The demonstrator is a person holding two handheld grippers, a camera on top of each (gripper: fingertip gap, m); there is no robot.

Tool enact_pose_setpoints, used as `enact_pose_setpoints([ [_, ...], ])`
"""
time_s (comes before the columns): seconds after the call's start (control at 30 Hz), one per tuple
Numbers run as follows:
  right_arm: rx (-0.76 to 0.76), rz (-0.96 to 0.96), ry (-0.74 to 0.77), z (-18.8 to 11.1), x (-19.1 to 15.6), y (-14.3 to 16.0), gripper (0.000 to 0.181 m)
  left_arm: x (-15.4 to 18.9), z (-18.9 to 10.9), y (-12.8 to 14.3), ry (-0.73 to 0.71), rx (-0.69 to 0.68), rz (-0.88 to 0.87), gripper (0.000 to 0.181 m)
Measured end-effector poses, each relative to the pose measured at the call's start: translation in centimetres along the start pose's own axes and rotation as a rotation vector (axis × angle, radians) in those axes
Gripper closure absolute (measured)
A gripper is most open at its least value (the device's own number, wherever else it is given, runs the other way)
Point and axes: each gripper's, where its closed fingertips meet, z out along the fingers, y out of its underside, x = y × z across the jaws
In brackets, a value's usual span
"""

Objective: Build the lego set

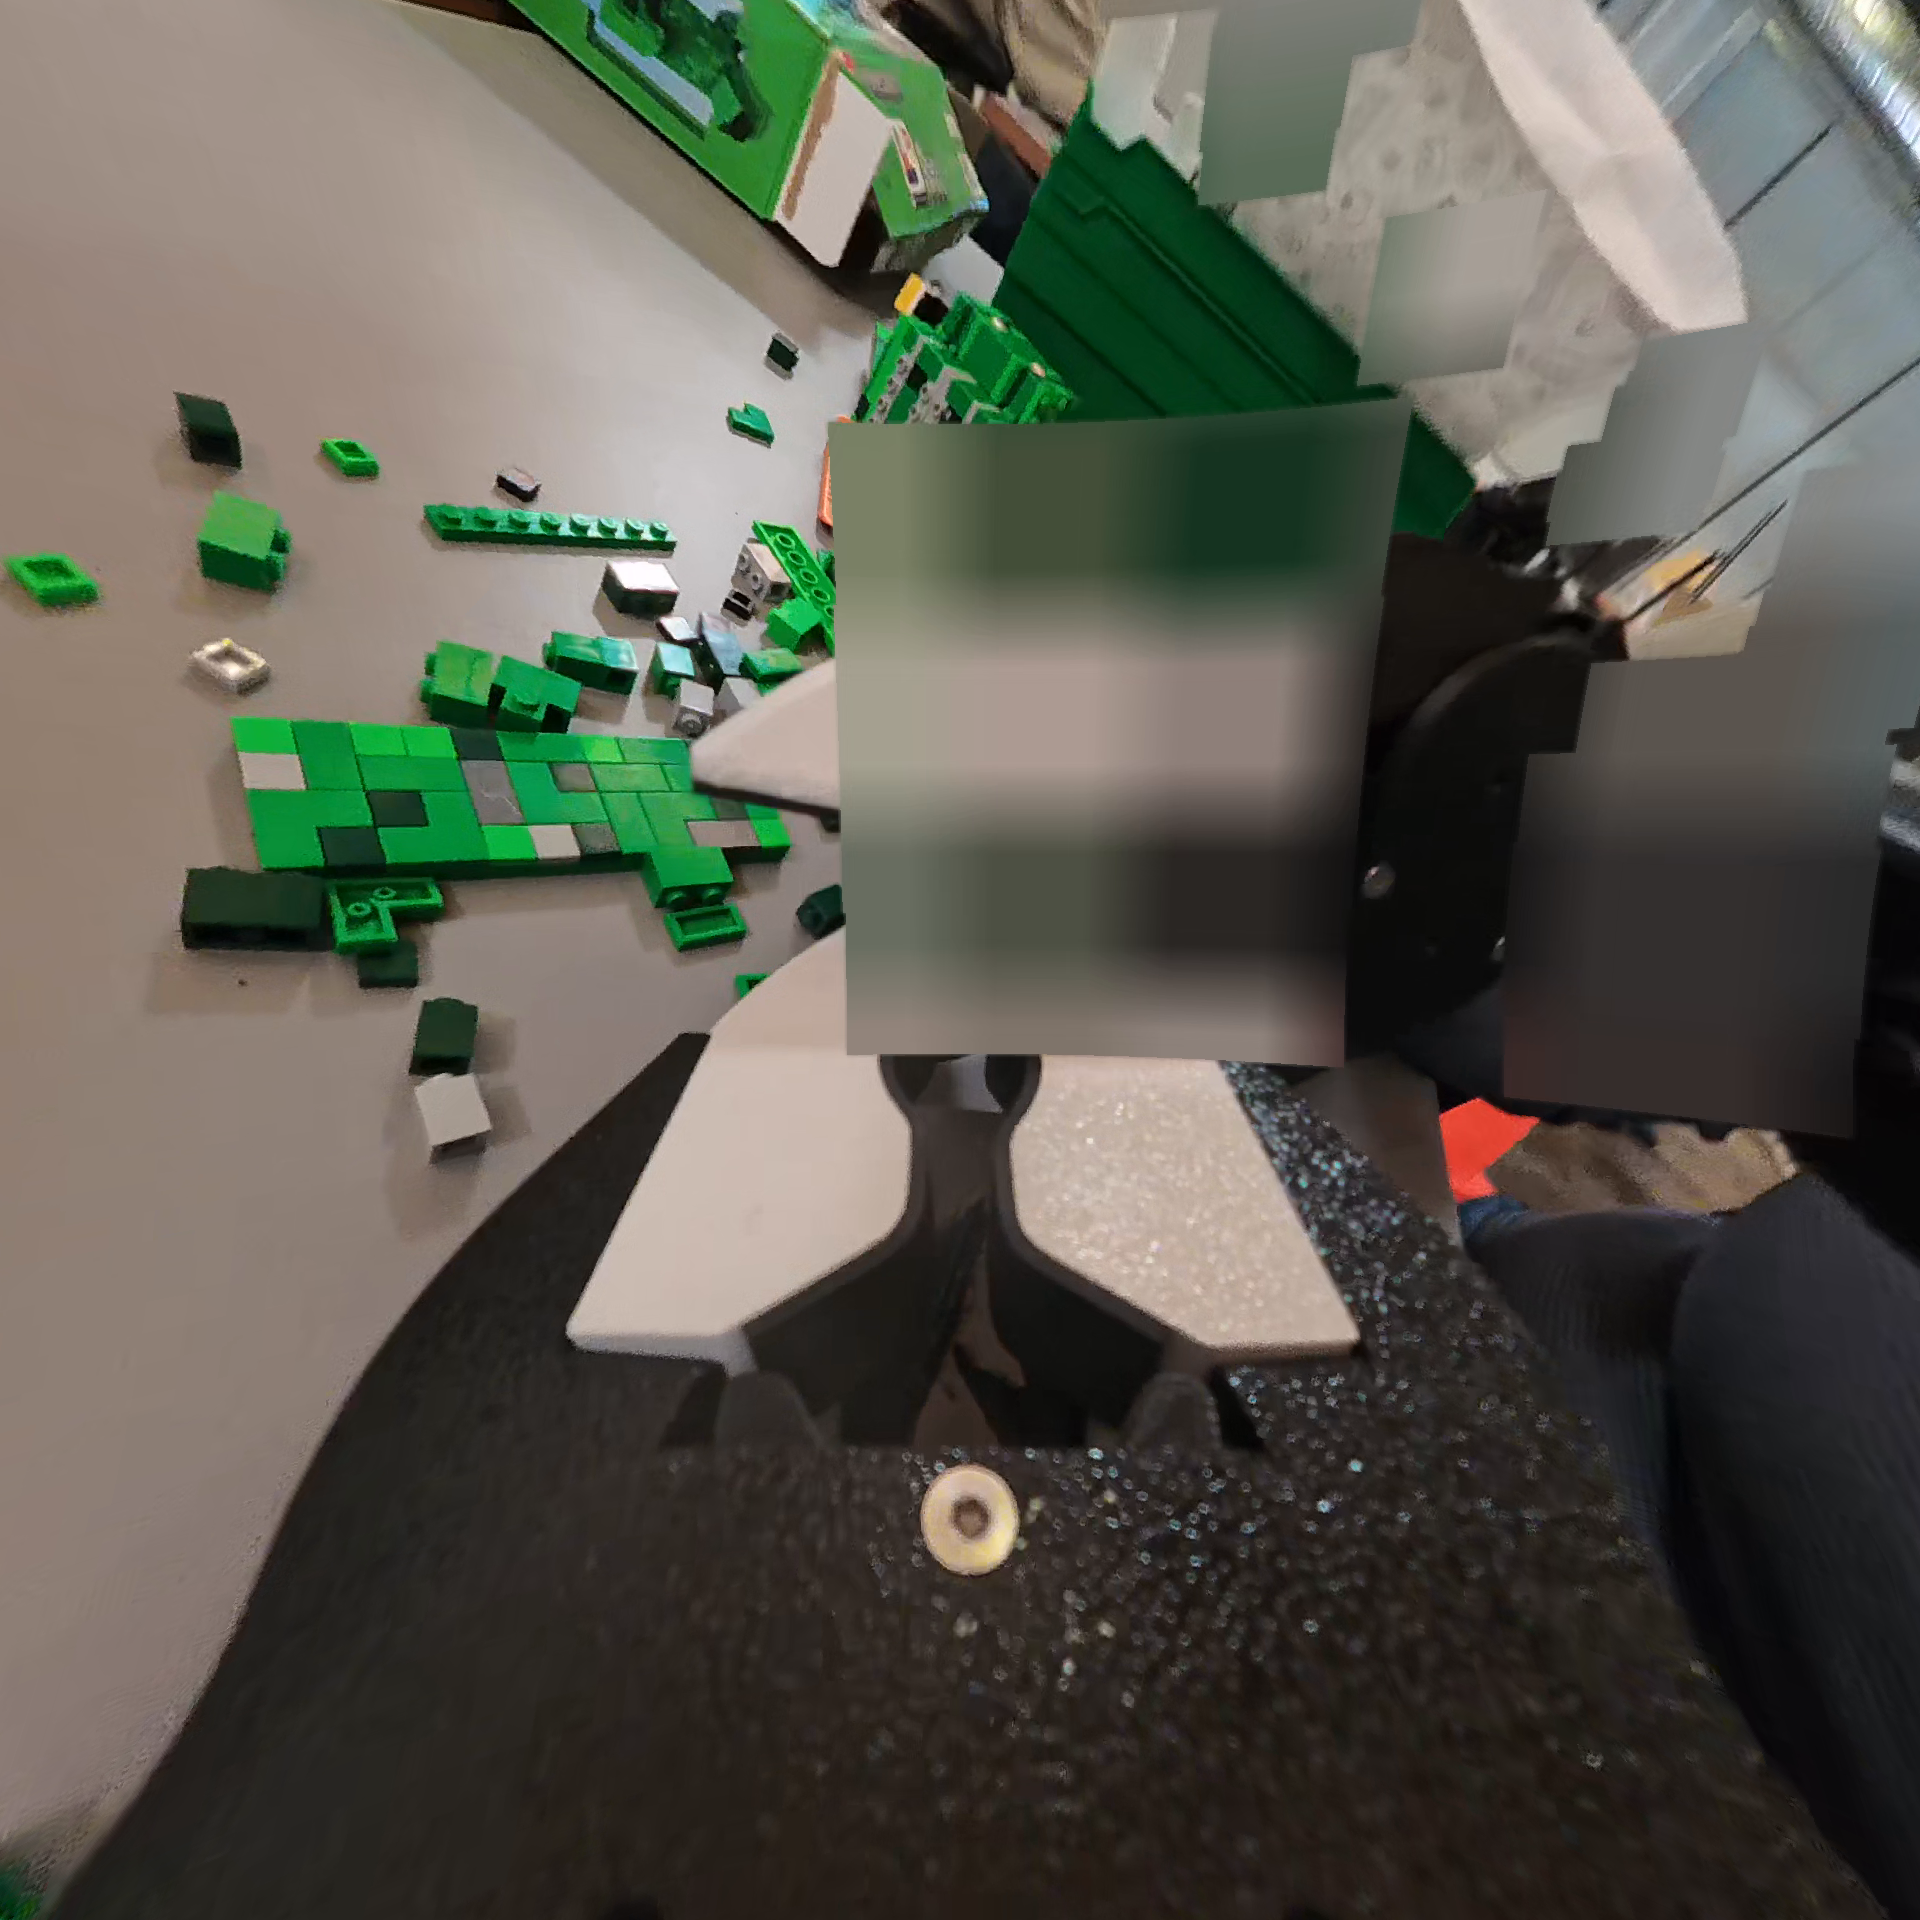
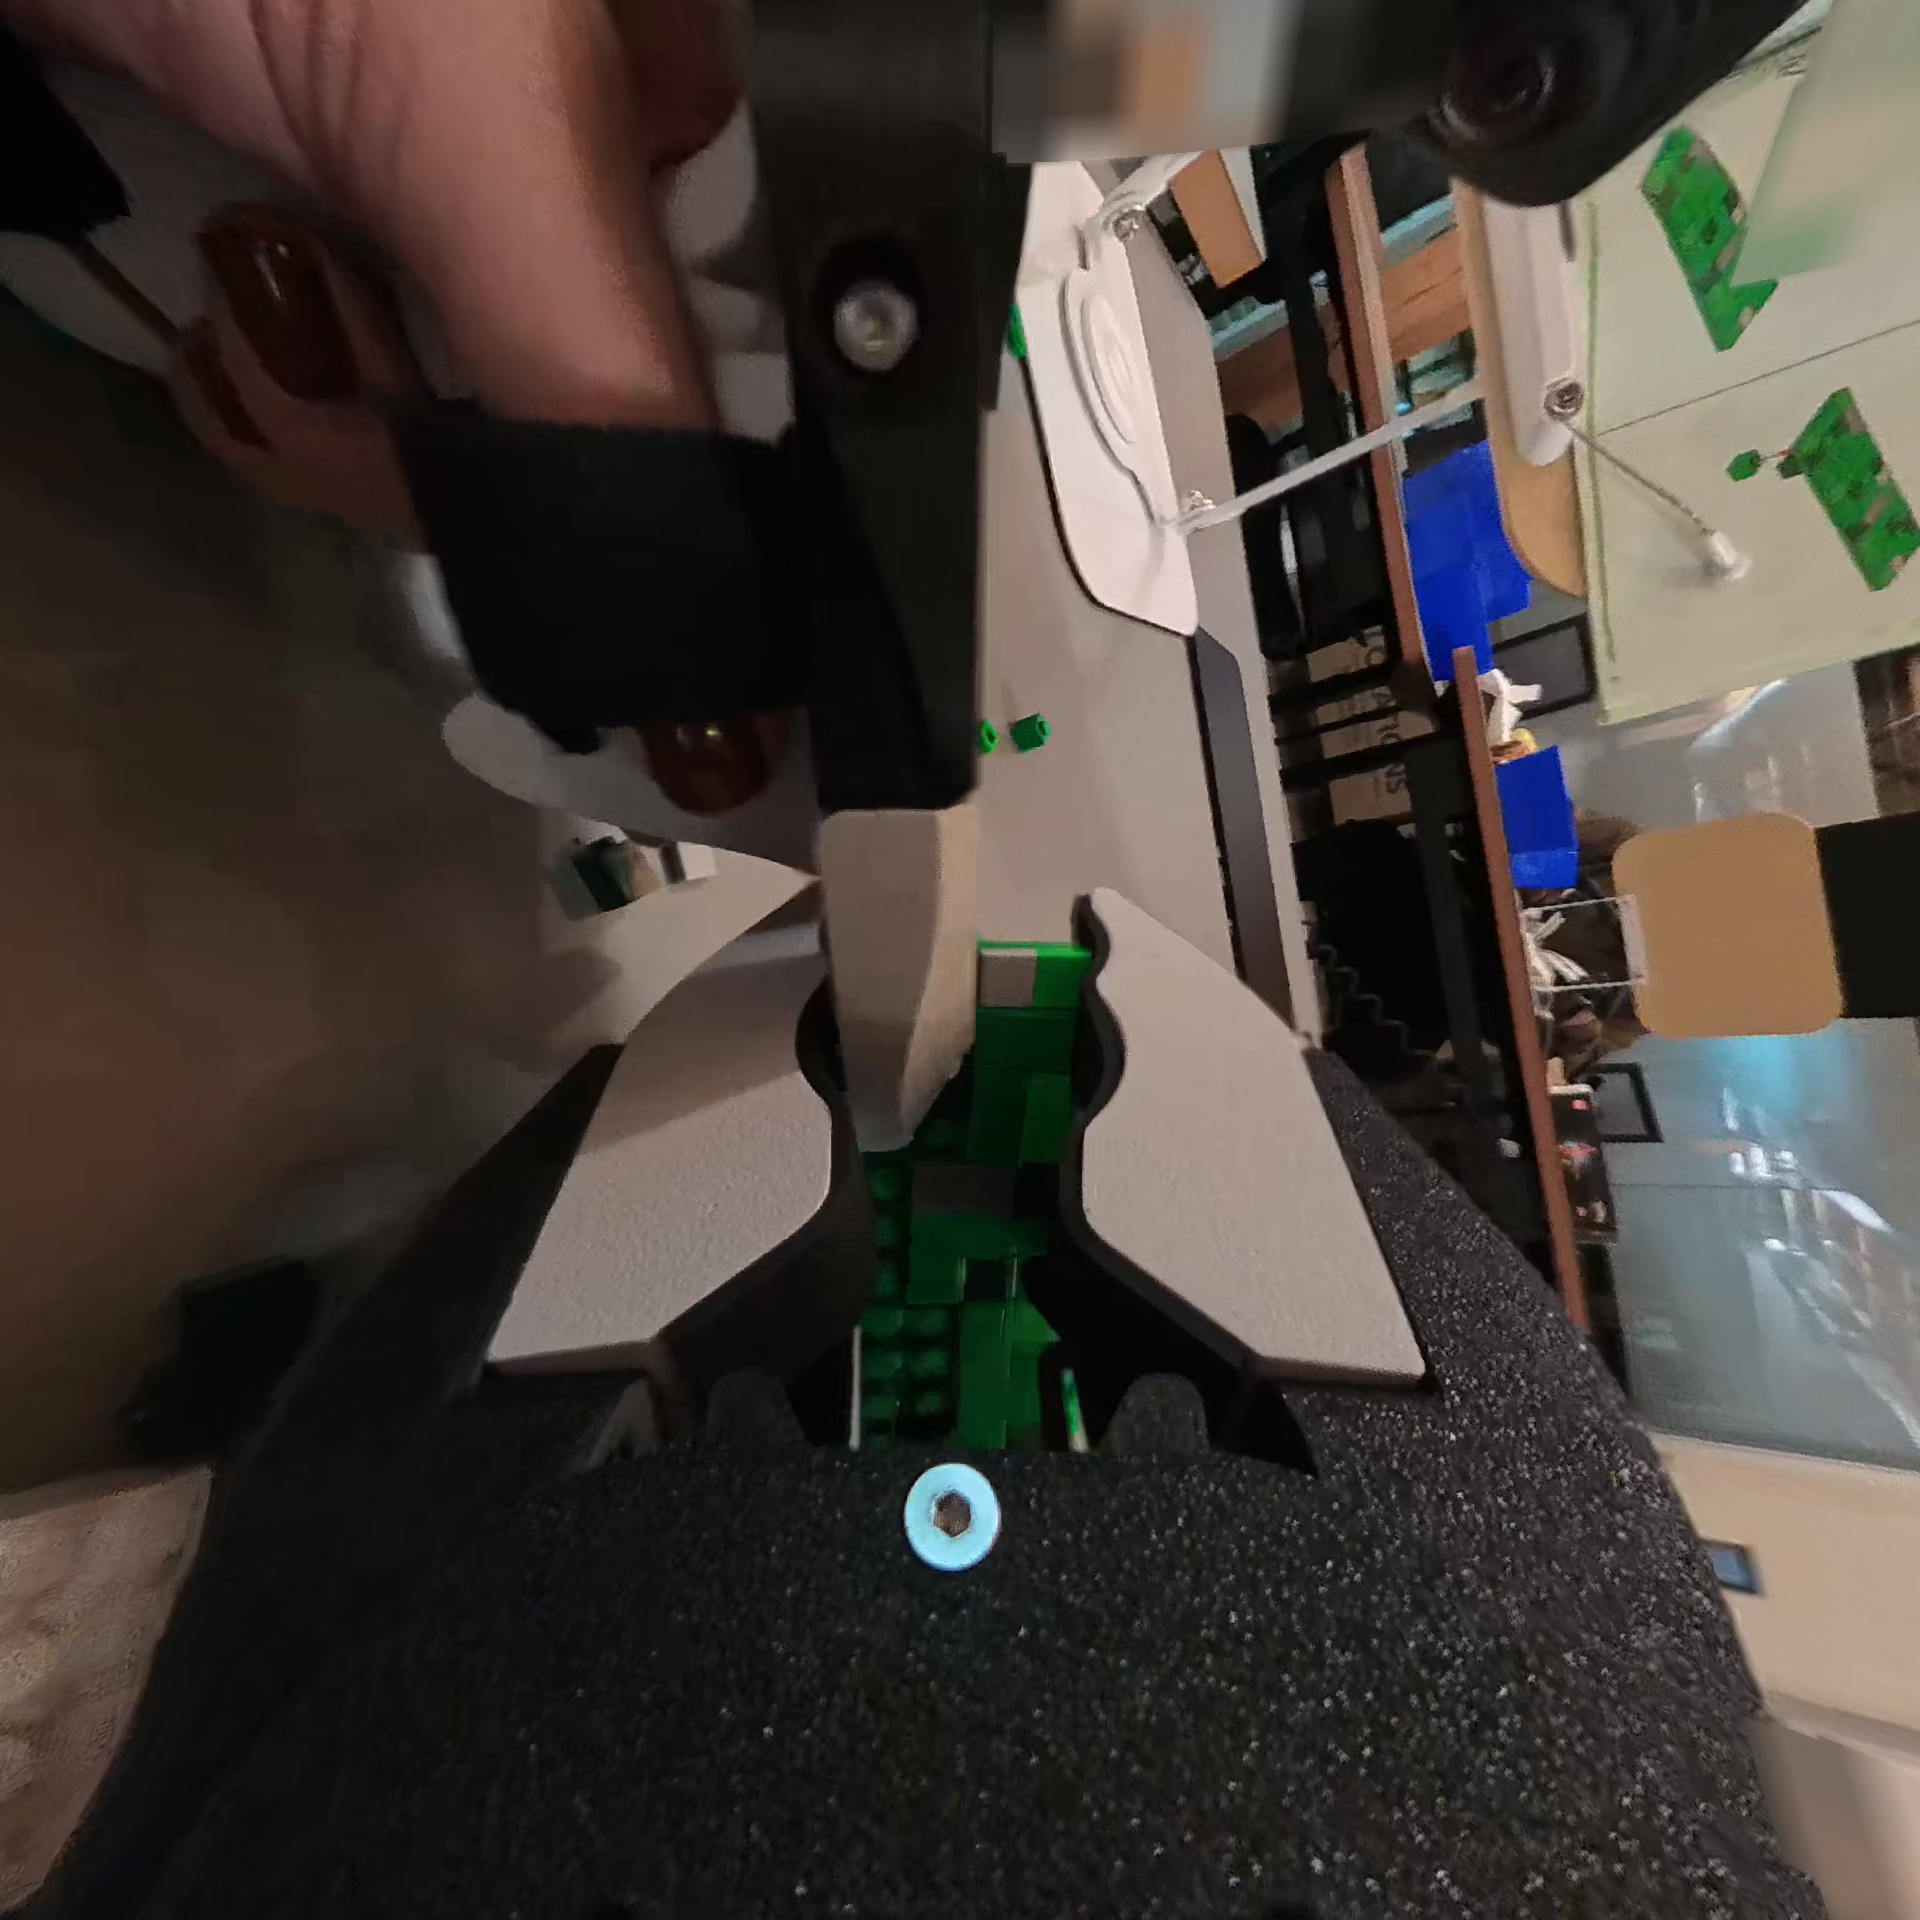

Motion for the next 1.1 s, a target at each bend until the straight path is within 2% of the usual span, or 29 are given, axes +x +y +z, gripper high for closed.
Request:
enact_pose_setpoints([
  [0.13, -0.005, -0.049, 0.052, 0.5, 0.1, -0.1, 0.143, -0.8, -0.1, -0.1, -0.022, 0.016, -0.071, 0.177],
  [0.27, 0.015, 0.010, 0.024, 0.7, -0.2, -0.1, 0.141, -0.8, -0.2, 0.2, 0.008, 0.002, -0.121, 0.177],
  [0.37, -0.042, 0.066, -0.031, 1.1, -0.6, 0.9, 0.122, -0.6, -0.1, 0.3, 0.018, -0.003, -0.111, 0.176],
  [0.4, -0.045, 0.070, -0.051, 1.2, -0.9, 1.1, 0.121, -0.6, -0.1, 0.3, 0.024, -0.004, -0.118, 0.176],
  [0.57, -0.040, 0.008, -0.072, 1.3, -1.7, 0.7, 0.133, -0.5, 0.6, 1.5, -0.016, -0.104, -0.065, 0.176],
  [0.8, -0.036, 0.065, -0.079, 1.3, -1.6, 0.6, 0.134, -0.5, 0.4, 1.4, -0.004, -0.086, -0.090, 0.176],
  [1.1, -0.065, -0.029, 0.029, 1.5, -1.1, 0.6, 0.138, -0.8, 0.2, 1.4, 0.004, -0.073, -0.155, 0.176],
])
